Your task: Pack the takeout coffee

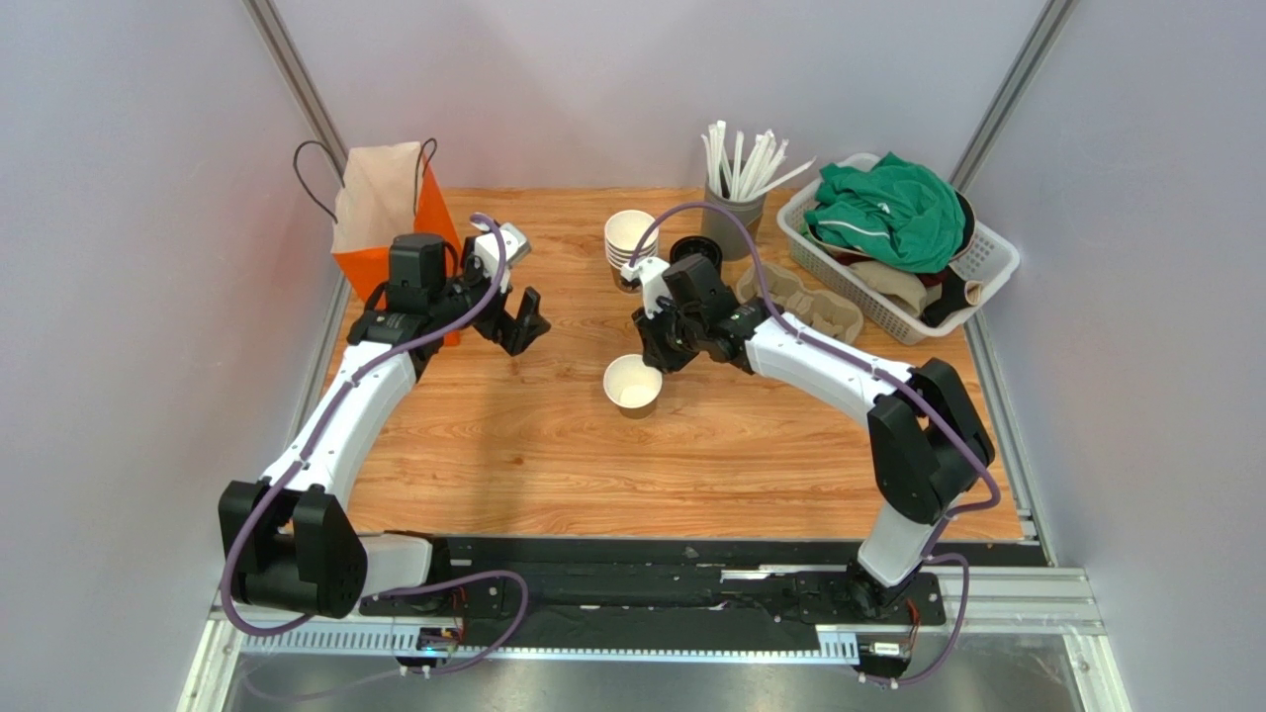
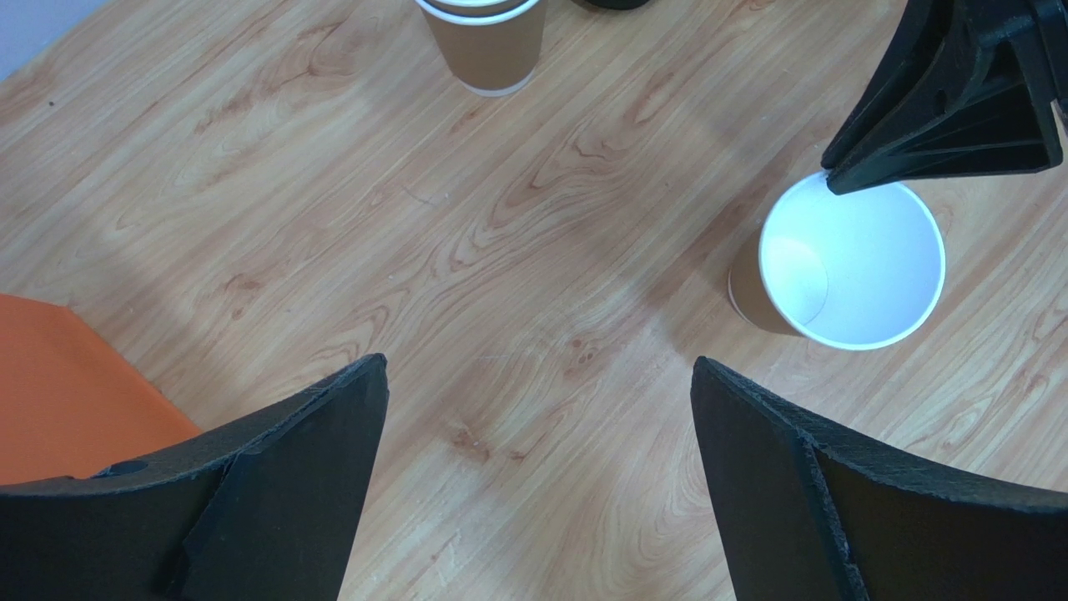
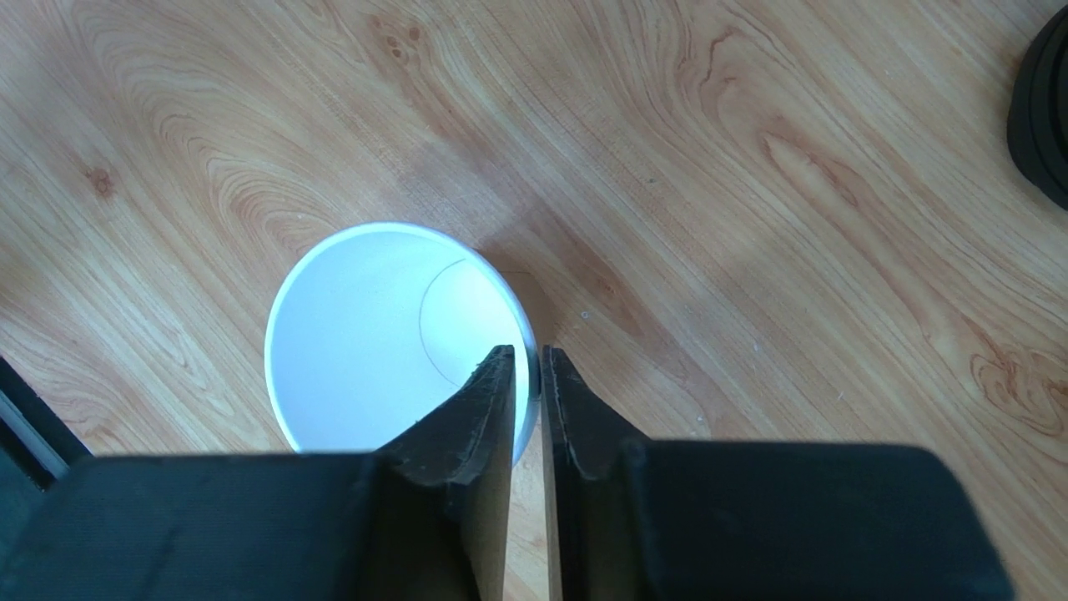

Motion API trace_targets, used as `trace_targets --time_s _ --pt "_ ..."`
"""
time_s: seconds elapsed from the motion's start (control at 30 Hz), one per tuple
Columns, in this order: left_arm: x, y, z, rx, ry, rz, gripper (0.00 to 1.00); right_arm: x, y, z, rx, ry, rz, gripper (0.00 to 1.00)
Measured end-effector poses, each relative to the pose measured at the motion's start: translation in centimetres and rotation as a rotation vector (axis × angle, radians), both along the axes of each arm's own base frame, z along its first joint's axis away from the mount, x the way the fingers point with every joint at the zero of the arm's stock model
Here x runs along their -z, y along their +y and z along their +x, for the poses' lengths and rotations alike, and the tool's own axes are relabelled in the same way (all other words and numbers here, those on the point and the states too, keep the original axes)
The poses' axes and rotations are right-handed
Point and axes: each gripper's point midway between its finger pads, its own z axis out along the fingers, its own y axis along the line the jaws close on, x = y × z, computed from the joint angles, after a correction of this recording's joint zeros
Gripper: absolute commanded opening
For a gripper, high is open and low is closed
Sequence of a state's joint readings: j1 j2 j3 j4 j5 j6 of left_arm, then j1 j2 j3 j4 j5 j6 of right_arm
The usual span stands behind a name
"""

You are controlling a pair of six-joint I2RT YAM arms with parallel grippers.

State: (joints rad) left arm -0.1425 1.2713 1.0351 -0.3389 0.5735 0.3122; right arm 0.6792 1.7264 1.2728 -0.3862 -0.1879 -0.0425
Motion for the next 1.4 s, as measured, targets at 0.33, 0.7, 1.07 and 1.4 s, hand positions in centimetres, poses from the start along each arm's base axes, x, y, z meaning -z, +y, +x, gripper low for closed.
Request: trace_targets --time_s 0.33,0.7,1.07,1.4 --pt "0.3 0.0 0.1 0.001 0.008 0.001 0.99 -0.2 -1.3 1.0 0.025 -0.018 -0.015 0.45" --pt "0.7 -0.1 0.2 0.003 0.022 0.001 0.99 -5.5 -4.5 5.4 0.071 -0.169 -0.042 0.57" --pt "0.9 -0.1 0.2 0.005 0.028 0.002 0.99 -10.2 -9.6 16.2 0.163 -0.296 -0.040 0.72" --pt "1.1 -0.1 0.2 0.006 0.033 0.003 0.99 -3.4 -8.4 16.3 0.088 -0.134 -0.064 0.67"
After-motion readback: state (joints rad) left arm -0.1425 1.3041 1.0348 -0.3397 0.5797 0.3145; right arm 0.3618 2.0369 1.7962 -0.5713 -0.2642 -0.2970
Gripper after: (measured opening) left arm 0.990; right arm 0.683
